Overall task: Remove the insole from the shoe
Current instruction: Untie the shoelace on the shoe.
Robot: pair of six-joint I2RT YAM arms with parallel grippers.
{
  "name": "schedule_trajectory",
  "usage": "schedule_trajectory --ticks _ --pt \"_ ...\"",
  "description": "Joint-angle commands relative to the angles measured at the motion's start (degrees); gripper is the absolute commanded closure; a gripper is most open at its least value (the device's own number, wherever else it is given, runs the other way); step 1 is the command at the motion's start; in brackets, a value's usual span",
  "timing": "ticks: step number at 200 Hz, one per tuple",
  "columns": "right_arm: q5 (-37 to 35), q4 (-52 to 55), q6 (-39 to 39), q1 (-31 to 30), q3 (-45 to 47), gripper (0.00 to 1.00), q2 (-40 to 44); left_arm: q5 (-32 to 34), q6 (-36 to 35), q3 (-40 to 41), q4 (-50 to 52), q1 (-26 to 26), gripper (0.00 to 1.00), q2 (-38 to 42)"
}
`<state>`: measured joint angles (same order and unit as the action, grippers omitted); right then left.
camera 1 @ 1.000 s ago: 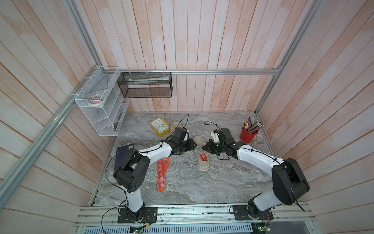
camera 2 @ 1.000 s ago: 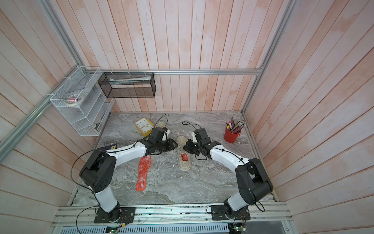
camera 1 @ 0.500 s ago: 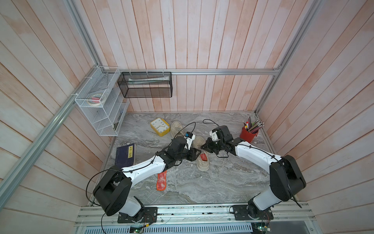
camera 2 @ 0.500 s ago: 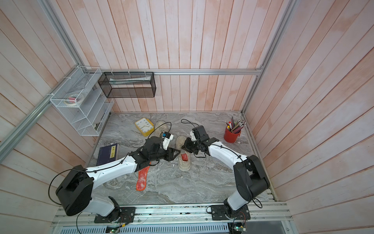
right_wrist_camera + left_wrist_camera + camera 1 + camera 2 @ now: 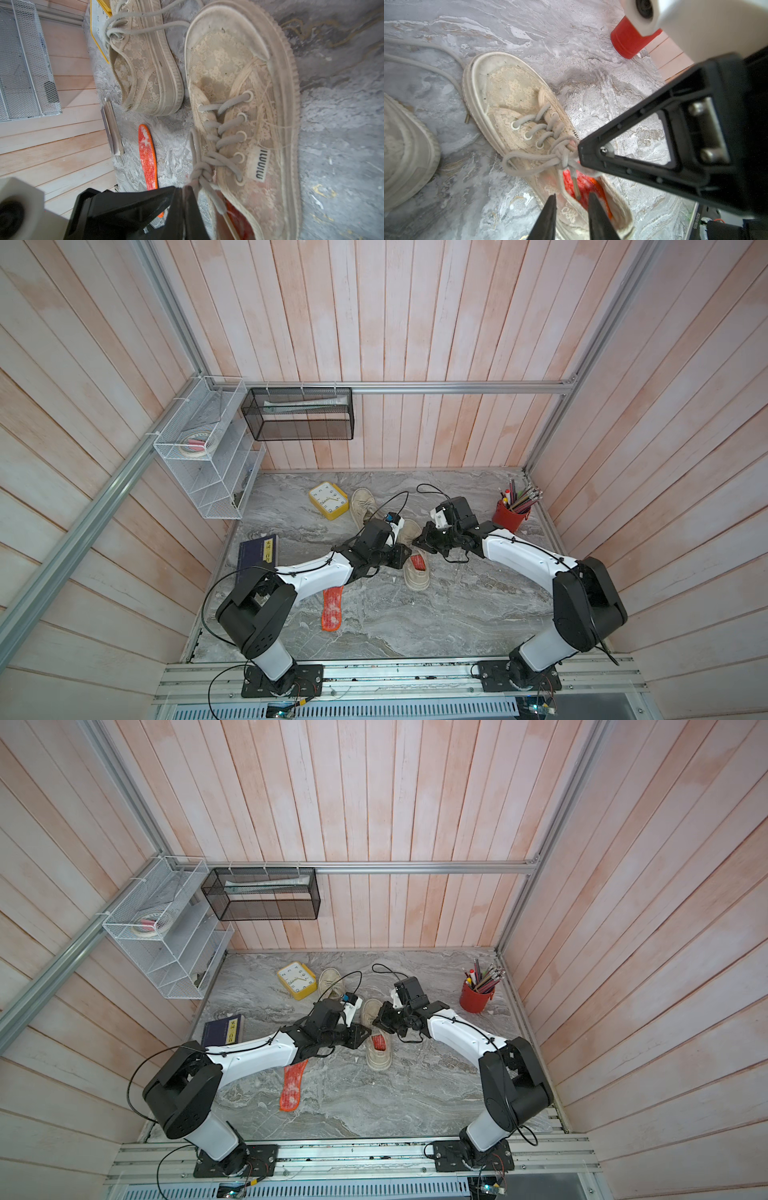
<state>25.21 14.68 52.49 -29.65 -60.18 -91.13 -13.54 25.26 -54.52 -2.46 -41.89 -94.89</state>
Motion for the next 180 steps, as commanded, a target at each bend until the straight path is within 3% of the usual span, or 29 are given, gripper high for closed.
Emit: schedule_trajectory --ticks 1,61,122,131,164,180 --pt "0.36 1.15 0.25 -0.30 -1.78 0.99 -1.05 -1.04 0.83 -1.86 -1.72 0.18 0.74 -1.08" --pt "0.70 1.23 0.07 -0.29 -1.96 0.99 -1.45 -1.95 0.94 -2.54 -3.38 0.25 0.80 -2.04" --pt "1.00 1.23 -0.32 -0.32 -3.05 0.98 -1.57 -0.39 1.19 -2.46 -1.95 0.40 1.00 -2.51" --pt "1.11 1.39 -0.83 -0.32 -3.47 0.92 -1.61 0.54 1.35 -2.35 -1.61 0.54 1.00 -2.36" --pt "-0.90 2.95 -5.01 0.80 -4.58 0.55 1.43 2.03 2.71 -1.82 -1.49 1.51 1.00 -1.74" --pt "-2.76 3.13 -6.27 1.99 -2.79 0.46 4.98 2.03 3.04 -1.63 -1.66 1.91 1.00 -1.70"
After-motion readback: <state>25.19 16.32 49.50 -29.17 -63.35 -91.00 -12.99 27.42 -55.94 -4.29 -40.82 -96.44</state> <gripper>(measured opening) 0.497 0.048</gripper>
